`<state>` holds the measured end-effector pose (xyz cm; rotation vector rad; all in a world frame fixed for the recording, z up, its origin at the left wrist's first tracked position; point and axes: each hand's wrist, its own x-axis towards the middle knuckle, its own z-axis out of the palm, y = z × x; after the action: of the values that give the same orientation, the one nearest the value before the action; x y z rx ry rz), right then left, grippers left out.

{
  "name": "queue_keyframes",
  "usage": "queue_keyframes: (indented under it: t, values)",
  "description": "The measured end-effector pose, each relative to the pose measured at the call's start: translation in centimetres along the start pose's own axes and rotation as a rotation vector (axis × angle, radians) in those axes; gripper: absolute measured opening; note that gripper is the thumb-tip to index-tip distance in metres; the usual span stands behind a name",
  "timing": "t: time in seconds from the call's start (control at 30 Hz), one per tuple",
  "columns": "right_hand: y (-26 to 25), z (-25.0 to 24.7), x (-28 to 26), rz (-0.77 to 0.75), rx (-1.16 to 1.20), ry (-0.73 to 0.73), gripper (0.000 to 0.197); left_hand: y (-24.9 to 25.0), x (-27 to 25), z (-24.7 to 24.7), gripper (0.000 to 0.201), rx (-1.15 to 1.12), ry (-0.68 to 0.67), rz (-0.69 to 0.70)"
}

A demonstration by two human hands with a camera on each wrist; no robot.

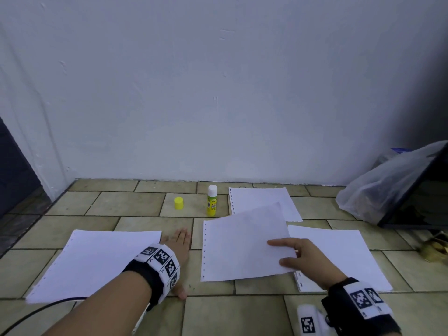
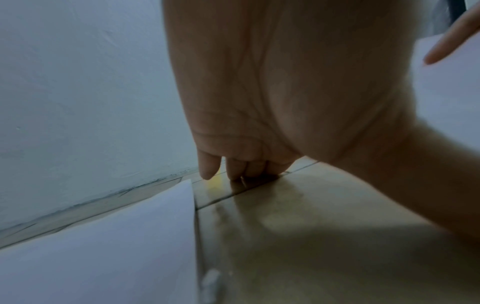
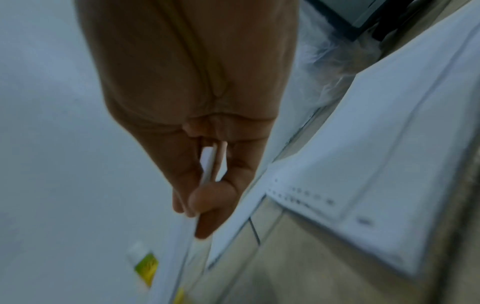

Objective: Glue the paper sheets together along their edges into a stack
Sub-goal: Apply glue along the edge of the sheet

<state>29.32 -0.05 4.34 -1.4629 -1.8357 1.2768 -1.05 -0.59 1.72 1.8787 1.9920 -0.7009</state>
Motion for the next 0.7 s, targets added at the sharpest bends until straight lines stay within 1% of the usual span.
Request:
queue_keyframes:
  t: [0.13, 0.23, 0.33, 0.4, 0.47, 0.53, 0.6, 0.7]
  values:
    - [-1.4, -3.0, -0.6, -0.015, 0.101, 0.089, 0.047, 0.1, -0.8, -0.5, 0.055, 0.024, 0.015, 0.008]
    - [-1.9, -5.2, -0.1, -0.017, 0.148, 0.14, 0.047, 0.3, -0.4, -0.2, 0.055, 0.013, 0.028, 0.017]
    - [-2.4, -6.7, 1.4, -0.001, 0.17, 0.239, 0.045, 0.3, 0.5, 0.1, 0.05, -0.054, 0.023, -0.026]
    - [-2.5, -7.4, 3.3, 0.025, 0.109, 0.321, 0.045, 0.3, 0.9, 0.3, 0.051, -0.089, 0.029, -0.036]
    - [-2.3, -7.6, 5.9, 0.071, -0.016, 0.364, 0.046, 0.4, 1.0, 0.4, 0.051, -0.109, 0.028, -0.04]
    - [-1.9, -7.4, 8.4, 0.123, -0.127, 0.356, 0.047, 0.6, 1.2, 0.6, 0.05, -0.108, 0.046, -0.049]
    - [-1.6, -7.0, 10.7, 0.16, -0.2, 0.336, 0.047, 0.5, 1.3, 0.7, 0.049, -0.092, 0.076, -0.029]
    - [-1.2, -6.2, 13.3, 0.211, -0.286, 0.33, 0.045, 0.2, 1.6, 0.9, 0.052, -0.141, 0.065, -0.007]
